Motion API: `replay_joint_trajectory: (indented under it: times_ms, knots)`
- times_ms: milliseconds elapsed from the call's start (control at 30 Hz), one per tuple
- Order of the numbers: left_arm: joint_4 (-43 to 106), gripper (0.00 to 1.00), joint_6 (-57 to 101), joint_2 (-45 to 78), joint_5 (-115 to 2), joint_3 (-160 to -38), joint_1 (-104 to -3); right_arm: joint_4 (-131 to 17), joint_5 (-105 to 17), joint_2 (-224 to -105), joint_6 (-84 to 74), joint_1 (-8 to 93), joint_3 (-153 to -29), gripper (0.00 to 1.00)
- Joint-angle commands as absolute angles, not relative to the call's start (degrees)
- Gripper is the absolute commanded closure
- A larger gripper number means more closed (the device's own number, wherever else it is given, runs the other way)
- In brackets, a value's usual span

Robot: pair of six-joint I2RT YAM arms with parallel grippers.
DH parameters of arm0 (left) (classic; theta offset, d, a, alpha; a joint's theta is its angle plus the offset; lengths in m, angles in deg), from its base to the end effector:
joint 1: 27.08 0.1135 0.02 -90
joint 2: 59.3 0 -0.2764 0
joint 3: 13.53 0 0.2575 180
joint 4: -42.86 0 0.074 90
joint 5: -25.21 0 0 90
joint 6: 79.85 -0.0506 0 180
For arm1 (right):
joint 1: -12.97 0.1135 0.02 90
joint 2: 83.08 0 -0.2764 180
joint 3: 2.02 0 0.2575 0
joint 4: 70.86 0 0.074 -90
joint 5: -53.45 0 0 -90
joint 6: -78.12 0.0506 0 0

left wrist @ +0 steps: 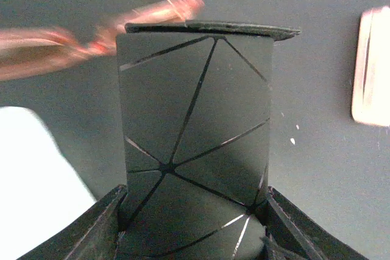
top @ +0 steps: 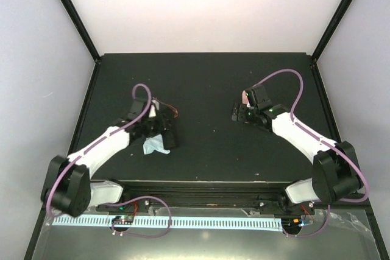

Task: Organize the sunglasses
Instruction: Pick up the sunglasses case from the center of the board, then place the sunglasses case at the center of the board.

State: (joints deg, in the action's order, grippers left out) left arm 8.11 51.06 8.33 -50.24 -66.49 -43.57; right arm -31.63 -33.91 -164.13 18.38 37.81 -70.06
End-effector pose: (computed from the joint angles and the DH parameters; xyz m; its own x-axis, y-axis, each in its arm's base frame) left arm 0.2303 -0.0814 0.2105 -0.8329 -0.4145 -0.3667 -0.1509 0.8075 -0.5702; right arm 0.2770 0.1257 0.2301 -0.8183 0.1759 -0.5473 0.0212 0.9606 0.2771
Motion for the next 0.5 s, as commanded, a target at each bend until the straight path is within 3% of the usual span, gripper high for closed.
replay_joint_trajectory:
  times_ms: [0,200,367,467]
  knots:
    - [16.54,0.60,56.60,18.65,-45.84,-70.74,-52.26,-33.95,-41.46,-163.18,18.00,38.67,-65.95,0.11]
    - [18.23,0.60,57.38,33.76,-47.77,-79.15,-59.58,-38.20,-55.04,-165.67,16.86,38.98,-61.90,0.21]
    - [18.73,0.60,58.97,39.92,-49.97,-84.24,-60.96,-38.26,-54.95,-168.00,16.62,39.69,-61.69,0.22]
    - [18.90,0.53,59.37,41.93,-48.72,-85.60,-61.27,-35.95,-51.71,-169.28,14.78,41.20,-63.16,0.22]
